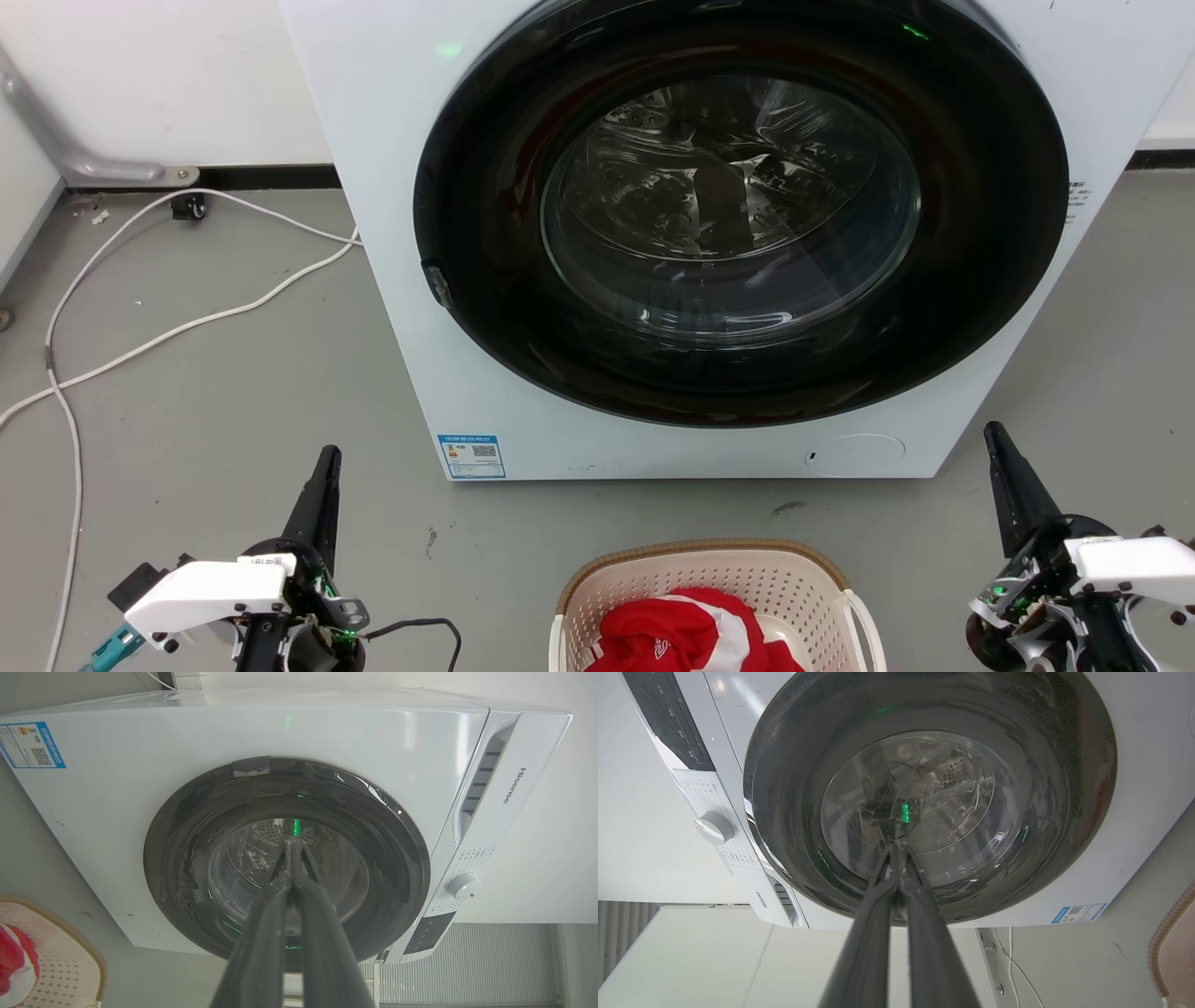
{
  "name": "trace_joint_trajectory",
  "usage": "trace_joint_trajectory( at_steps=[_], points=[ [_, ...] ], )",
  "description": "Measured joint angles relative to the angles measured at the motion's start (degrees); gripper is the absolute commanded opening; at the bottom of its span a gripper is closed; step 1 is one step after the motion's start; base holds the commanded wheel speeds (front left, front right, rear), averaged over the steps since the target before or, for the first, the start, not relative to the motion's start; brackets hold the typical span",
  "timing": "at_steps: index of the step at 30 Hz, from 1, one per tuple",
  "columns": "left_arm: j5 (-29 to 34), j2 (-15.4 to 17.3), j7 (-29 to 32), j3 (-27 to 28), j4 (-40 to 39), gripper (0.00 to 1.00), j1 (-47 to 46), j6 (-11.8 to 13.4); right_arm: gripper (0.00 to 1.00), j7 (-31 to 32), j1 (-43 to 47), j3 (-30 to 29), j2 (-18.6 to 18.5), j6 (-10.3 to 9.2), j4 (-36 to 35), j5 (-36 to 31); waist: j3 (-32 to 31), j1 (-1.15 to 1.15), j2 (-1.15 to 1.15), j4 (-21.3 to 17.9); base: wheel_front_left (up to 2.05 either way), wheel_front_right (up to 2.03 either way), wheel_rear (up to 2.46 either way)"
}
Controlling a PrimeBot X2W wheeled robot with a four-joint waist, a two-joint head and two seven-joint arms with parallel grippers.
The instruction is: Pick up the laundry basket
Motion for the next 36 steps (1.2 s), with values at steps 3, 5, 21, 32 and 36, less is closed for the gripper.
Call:
trace_joint_trajectory(
  at_steps=[3,5,21,32,36],
  points=[
    [0.0,0.0,0.0,0.0,0.0,0.00,0.0,0.0,0.00,0.0,0.0,0.0,0.0,0.00,0.0,0.0,0.0,0.00,0.00,0.0,0.00,0.00,0.00],
    [0.0,0.0,0.0,0.0,0.0,0.00,0.0,0.0,0.00,0.0,0.0,0.0,0.0,0.00,0.0,0.0,0.0,0.00,0.00,0.0,0.00,0.00,0.00],
    [0.0,0.0,0.0,0.0,0.0,0.00,0.0,0.0,0.00,0.0,0.0,0.0,0.0,0.00,0.0,0.0,0.0,0.00,0.00,0.0,0.00,0.00,0.00],
    [0.1,-0.3,-0.5,-0.5,1.6,1.00,2.0,0.1,1.00,-0.6,2.1,0.3,0.2,-0.01,1.7,-0.1,0.0,0.00,0.00,0.0,0.00,0.00,0.00],
    [2.4,-0.3,-1.7,-0.9,0.9,1.00,2.0,0.1,1.00,-1.6,2.2,0.3,0.2,-0.01,1.6,-1.7,0.1,0.00,0.00,0.0,0.00,0.00,0.00]
  ],
)
